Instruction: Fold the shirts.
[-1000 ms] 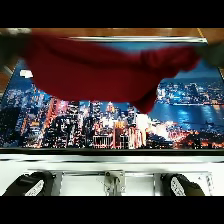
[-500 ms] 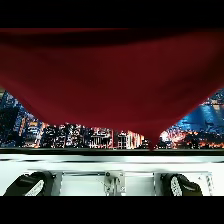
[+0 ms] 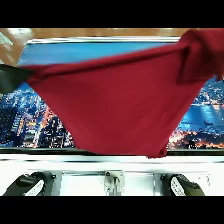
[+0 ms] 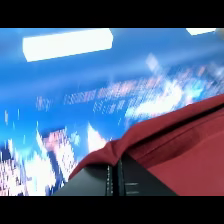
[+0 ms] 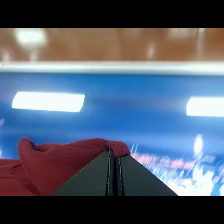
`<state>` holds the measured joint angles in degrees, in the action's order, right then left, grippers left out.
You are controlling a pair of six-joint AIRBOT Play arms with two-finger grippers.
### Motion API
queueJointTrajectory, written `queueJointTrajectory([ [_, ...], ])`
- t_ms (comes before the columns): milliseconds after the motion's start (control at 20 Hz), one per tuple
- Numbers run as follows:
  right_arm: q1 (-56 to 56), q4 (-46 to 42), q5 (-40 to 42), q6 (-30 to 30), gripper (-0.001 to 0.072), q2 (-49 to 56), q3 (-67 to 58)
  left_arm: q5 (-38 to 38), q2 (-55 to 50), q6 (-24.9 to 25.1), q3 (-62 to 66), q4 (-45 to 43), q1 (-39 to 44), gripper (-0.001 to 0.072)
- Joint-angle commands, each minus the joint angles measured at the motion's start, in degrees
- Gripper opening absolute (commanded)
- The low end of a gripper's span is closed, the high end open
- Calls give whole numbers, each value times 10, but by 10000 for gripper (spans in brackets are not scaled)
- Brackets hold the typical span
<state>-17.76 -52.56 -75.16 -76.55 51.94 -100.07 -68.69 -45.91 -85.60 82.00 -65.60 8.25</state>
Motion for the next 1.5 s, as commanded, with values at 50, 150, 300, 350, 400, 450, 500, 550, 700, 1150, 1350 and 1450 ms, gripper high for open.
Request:
queueJointTrajectory([
  [50,103,-49,27,3,69,139,82,143,-49,-7,-169,-4,0,40],
  [150,171,-129,107,12,69,215,113,216,-100,-14,-212,-2,0,40],
  [300,228,-176,248,-24,69,329,116,237,-206,-58,-218,7,0,40],
  [350,236,-166,280,-43,69,356,116,234,-242,-58,-218,24,0,41],
  [400,242,-163,293,-60,69,378,116,230,-273,-57,-218,42,0,42],
  [450,244,-162,291,-75,69,397,116,230,-304,-57,-218,61,0,43],
  [500,248,-156,283,-92,69,412,116,230,-328,-57,-218,77,0,45],
  [550,248,-144,280,-102,97,422,116,229,-348,-57,-218,95,0,89],
  [700,242,-120,276,-96,681,411,115,168,-369,-55,-210,127,-12,508],
  [1150,69,-366,-118,-26,679,252,133,-108,-260,40,-281,94,-198,595],
  [1350,-56,-194,-130,-29,679,243,233,-53,-237,42,-428,91,-191,613],
  [1450,-78,-167,-121,-29,680,243,273,5,-237,41,-465,105,-174,660],
])
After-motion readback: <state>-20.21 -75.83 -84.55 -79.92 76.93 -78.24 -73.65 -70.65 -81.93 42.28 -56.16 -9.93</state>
